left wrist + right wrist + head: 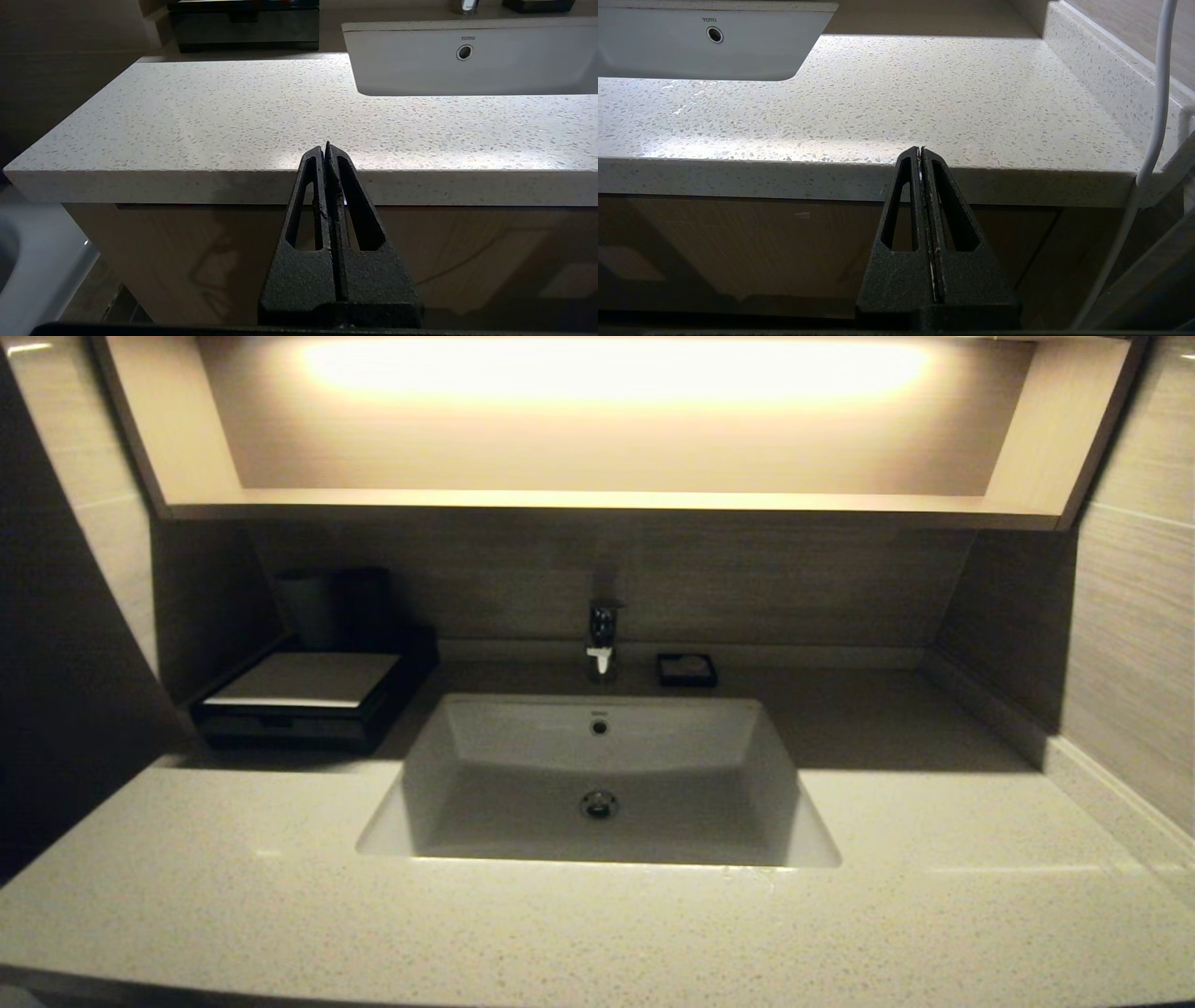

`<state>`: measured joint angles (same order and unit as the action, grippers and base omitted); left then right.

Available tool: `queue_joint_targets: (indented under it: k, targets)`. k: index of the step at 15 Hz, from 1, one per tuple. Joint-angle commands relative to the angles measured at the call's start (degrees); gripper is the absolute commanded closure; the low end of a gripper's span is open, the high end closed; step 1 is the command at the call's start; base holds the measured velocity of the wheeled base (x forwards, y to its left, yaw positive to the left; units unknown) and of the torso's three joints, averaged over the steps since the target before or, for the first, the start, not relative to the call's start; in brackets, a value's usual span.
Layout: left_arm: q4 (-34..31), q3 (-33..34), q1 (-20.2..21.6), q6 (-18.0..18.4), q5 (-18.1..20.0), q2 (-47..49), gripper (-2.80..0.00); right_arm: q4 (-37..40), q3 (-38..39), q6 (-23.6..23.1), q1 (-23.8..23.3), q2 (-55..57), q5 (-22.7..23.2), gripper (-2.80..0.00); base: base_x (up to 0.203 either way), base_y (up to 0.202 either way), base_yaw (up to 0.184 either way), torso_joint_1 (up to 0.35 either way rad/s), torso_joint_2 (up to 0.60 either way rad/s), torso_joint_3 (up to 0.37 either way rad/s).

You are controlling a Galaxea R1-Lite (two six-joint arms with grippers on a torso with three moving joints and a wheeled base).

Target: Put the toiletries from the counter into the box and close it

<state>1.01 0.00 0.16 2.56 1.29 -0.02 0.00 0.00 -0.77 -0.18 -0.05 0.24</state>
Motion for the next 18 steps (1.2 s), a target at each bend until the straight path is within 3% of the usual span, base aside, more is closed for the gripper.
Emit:
queue_joint_targets:
  k: [1, 18]
  targets:
    - [-0.04, 0.62, 0.02, 0.34, -0.15, 0.02, 0.00, 0.00, 0.03, -0.02, 0.01, 0.02, 0.02, 0.00, 0.000, 0.000, 0.000, 0.000, 0.00, 0.000]
    - [0.04, 0.53, 0.02, -0.10, 0.03, 0.02, 0.00, 0.00, 0.09, -0.02, 0.01, 0.05, 0.02, 0.00, 0.000, 0.000, 0.000, 0.000, 0.00, 0.000]
